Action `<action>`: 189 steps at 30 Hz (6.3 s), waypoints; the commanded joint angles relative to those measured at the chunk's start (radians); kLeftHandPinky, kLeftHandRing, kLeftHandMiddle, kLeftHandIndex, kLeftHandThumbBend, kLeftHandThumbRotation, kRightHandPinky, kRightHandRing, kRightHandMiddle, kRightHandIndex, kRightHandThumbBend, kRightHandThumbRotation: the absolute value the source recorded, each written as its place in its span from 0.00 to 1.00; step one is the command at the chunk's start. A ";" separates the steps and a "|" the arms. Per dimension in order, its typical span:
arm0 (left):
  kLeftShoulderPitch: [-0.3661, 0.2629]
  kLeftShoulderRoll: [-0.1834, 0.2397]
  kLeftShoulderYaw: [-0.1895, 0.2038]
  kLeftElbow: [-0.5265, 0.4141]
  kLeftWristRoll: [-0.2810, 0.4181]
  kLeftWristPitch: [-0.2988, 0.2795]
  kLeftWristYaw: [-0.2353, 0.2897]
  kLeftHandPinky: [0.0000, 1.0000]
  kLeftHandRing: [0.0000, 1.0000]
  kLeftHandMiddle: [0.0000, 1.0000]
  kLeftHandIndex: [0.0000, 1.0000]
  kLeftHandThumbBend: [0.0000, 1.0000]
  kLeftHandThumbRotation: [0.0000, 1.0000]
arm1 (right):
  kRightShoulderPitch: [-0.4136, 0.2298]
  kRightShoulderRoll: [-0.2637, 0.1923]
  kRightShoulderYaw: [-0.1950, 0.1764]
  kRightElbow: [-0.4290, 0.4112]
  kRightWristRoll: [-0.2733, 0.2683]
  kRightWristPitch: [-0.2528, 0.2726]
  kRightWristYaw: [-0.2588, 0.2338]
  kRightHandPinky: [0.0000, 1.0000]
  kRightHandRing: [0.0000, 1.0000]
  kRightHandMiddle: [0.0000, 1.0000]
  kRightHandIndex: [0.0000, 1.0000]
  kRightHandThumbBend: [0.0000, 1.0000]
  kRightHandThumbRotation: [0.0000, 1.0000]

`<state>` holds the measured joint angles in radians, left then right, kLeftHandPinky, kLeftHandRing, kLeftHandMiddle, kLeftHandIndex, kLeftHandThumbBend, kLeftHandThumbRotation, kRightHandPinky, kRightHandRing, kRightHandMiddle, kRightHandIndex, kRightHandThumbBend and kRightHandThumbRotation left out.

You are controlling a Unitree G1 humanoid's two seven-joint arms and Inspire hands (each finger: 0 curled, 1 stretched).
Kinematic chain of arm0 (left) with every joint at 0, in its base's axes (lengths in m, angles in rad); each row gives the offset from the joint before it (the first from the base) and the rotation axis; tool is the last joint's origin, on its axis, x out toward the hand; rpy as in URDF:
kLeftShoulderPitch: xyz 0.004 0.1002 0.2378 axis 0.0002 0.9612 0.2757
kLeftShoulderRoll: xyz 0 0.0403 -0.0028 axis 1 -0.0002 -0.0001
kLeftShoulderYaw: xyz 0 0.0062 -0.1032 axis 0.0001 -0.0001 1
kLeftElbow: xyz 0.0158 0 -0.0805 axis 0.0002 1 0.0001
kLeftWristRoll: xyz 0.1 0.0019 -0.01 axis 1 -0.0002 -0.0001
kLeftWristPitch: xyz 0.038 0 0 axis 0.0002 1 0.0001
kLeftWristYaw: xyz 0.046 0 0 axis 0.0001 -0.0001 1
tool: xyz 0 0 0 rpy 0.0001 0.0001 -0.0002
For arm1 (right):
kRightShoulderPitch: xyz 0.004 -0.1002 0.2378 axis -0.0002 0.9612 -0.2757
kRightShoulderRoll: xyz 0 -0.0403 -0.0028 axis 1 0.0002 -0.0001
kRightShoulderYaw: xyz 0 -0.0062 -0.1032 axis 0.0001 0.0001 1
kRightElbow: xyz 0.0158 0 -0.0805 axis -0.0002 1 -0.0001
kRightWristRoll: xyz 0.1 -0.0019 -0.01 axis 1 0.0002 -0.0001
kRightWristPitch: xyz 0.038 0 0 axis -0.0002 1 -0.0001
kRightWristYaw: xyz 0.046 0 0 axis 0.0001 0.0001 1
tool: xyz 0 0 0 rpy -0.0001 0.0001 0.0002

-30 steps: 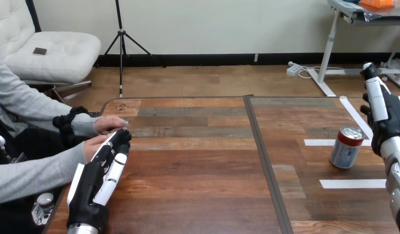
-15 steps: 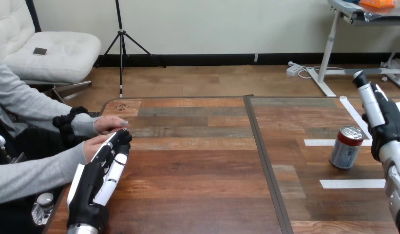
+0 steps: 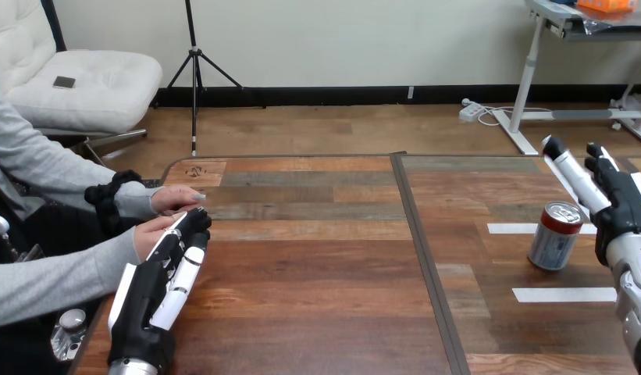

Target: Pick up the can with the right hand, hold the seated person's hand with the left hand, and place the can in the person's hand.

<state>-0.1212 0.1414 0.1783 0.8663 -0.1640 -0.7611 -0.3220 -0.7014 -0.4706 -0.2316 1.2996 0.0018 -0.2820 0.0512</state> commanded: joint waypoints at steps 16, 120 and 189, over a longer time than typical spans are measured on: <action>-0.052 0.014 0.002 -0.024 0.002 -0.002 0.008 0.90 0.89 0.87 0.86 0.38 0.68 | -0.005 0.027 -0.007 0.000 0.010 0.027 0.014 1.00 1.00 1.00 1.00 1.00 0.42; -0.052 0.019 0.006 -0.025 -0.003 -0.005 -0.007 0.89 0.88 0.85 0.85 0.35 0.68 | 0.015 0.038 0.078 0.001 -0.112 0.062 -0.210 0.47 0.51 0.58 0.59 0.77 0.00; -0.056 0.012 0.008 -0.021 -0.004 -0.013 0.002 0.85 0.85 0.84 0.84 0.36 0.69 | 0.015 0.022 0.135 -0.004 -0.169 0.027 -0.240 0.42 0.48 0.51 0.50 0.86 0.00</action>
<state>-0.1211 0.1428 0.1797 0.8662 -0.1658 -0.7522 -0.3203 -0.6497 -0.4366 -0.1016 1.3075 -0.1641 -0.2297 -0.2024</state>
